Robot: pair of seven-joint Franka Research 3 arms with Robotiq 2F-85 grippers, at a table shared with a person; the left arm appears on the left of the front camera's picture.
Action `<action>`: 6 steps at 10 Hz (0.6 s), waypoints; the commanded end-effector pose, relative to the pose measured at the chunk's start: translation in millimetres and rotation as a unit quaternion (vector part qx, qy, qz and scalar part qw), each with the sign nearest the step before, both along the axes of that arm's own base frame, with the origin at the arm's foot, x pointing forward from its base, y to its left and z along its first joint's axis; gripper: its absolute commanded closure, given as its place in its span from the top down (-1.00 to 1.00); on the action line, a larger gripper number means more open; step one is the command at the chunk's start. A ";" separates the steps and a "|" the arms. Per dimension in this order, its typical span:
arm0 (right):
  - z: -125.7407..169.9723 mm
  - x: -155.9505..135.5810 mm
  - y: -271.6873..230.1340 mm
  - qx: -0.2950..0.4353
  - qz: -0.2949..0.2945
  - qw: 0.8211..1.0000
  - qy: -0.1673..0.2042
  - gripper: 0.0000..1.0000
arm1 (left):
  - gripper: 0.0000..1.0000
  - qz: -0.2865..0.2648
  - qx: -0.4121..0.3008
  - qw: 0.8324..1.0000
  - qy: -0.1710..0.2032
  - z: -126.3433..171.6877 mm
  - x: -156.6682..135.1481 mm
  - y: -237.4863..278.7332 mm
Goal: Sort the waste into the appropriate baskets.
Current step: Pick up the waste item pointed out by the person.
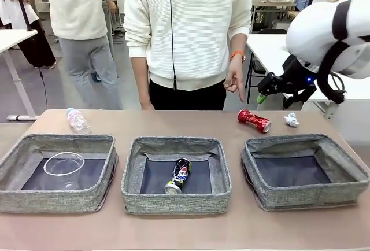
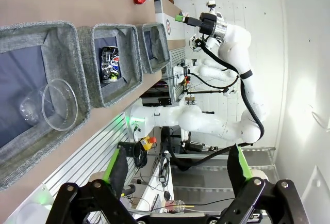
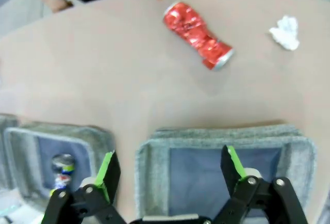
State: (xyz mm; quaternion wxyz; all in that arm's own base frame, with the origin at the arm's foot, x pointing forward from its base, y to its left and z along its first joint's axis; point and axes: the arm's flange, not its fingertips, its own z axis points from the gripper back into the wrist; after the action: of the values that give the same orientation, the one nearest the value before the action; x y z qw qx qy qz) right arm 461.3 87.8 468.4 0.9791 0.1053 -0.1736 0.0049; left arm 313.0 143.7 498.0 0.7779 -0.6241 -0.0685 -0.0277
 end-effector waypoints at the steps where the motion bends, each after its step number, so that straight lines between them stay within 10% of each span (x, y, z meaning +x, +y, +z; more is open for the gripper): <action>1: -22.8 51.8 9.7 -0.142 0.026 0.990 0.003 1.00 | 1.00 -0.003 0.004 1.000 -0.004 0.7 -4.0 0.2; 3: -56.4 121.9 -5.7 -0.122 0.203 0.971 0.022 1.00 | 1.00 -0.003 0.004 1.000 -0.004 0.7 -4.0 0.2; 6: -102.8 163.0 -24.2 -0.060 0.227 0.969 0.084 1.00 | 1.00 -0.003 0.004 1.000 -0.004 0.7 -4.0 0.2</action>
State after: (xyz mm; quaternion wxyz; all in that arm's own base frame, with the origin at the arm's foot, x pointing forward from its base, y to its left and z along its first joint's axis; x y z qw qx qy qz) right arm 617.1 73.0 351.9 0.9708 0.0435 -0.0779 0.2228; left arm 313.1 143.8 497.7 0.7778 -0.6241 -0.0683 -0.0274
